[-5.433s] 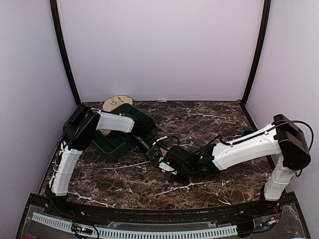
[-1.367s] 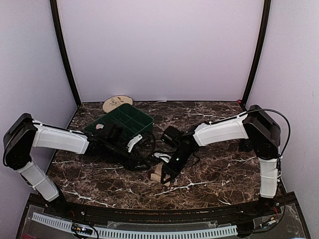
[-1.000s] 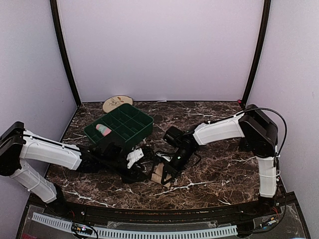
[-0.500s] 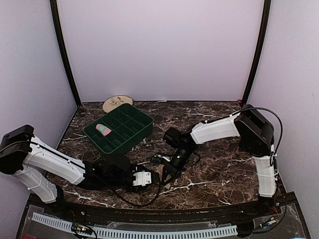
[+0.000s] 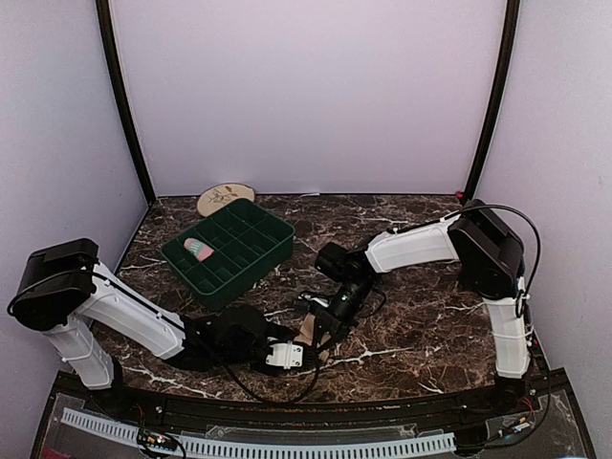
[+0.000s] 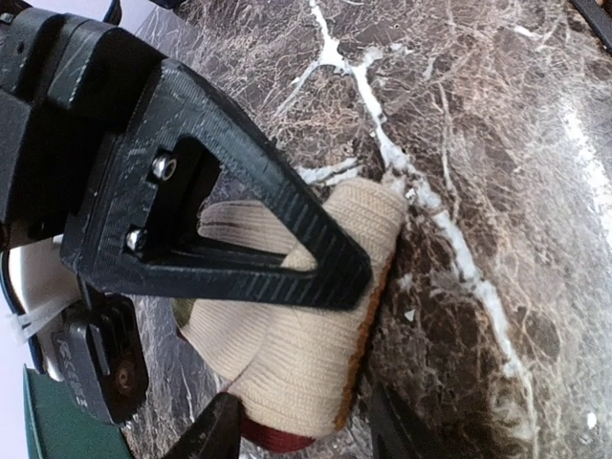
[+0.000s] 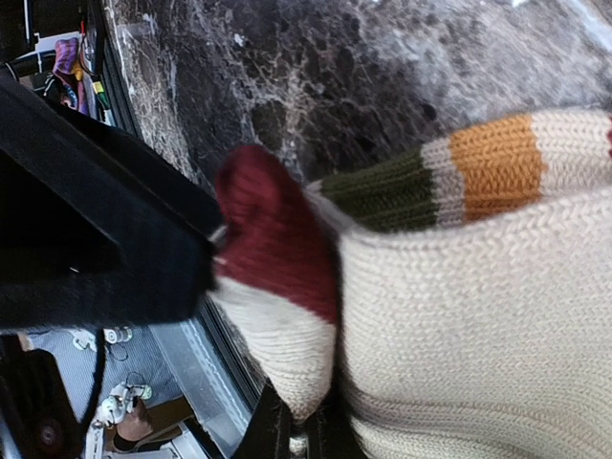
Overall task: Roll the socks
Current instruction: Roll the sock at the center of the board.
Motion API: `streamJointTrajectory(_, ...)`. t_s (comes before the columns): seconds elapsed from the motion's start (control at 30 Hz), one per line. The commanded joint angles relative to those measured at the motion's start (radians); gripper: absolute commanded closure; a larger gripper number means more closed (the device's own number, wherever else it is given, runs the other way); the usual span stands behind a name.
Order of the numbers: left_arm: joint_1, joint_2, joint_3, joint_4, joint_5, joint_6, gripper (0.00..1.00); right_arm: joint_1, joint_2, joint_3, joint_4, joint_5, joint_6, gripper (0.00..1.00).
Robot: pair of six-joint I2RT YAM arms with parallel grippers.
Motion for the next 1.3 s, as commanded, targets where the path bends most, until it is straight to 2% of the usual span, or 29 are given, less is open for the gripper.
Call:
streamJointTrajectory(0.0,-0.005,0.04,0.048,0.03,-0.012,0.023,0.51,-0.007,0.018,0.021,-0.022,-0.039,-0.014,1.0)
streamJointTrajectory(0.2,-0.005,0.087,0.093,-0.01,-0.012,0.009,0.54,-0.007,0.035,0.033,-0.02,-0.058,-0.016,1.0)
streamJointTrajectory(0.37,-0.005,0.086,0.106,-0.082,-0.015,-0.015,0.66,-0.007,0.038,0.033,-0.018,-0.067,-0.016,1.0)
streamJointTrajectory(0.67,-0.005,0.076,0.098,-0.147,-0.029,-0.033,0.72,-0.009,0.034,0.027,-0.021,-0.061,-0.018,1.0)
streamJointTrajectory(0.8,-0.005,0.103,0.134,-0.217,-0.024,-0.068,0.89,-0.013,0.03,0.022,-0.025,-0.047,-0.021,1.0)
streamJointTrajectory(0.93,-0.005,0.117,0.164,-0.288,-0.013,-0.114,1.0,-0.017,0.021,0.013,-0.024,-0.029,-0.017,1.0)
streamJointTrajectory(1.03,-0.003,0.117,0.184,-0.347,0.022,-0.143,1.0,-0.022,0.017,0.011,-0.025,-0.015,-0.015,0.98)
streamJointTrajectory(1.27,0.017,0.138,0.273,-0.562,0.135,-0.218,1.0,-0.037,-0.008,-0.009,-0.008,0.025,0.0,0.85)
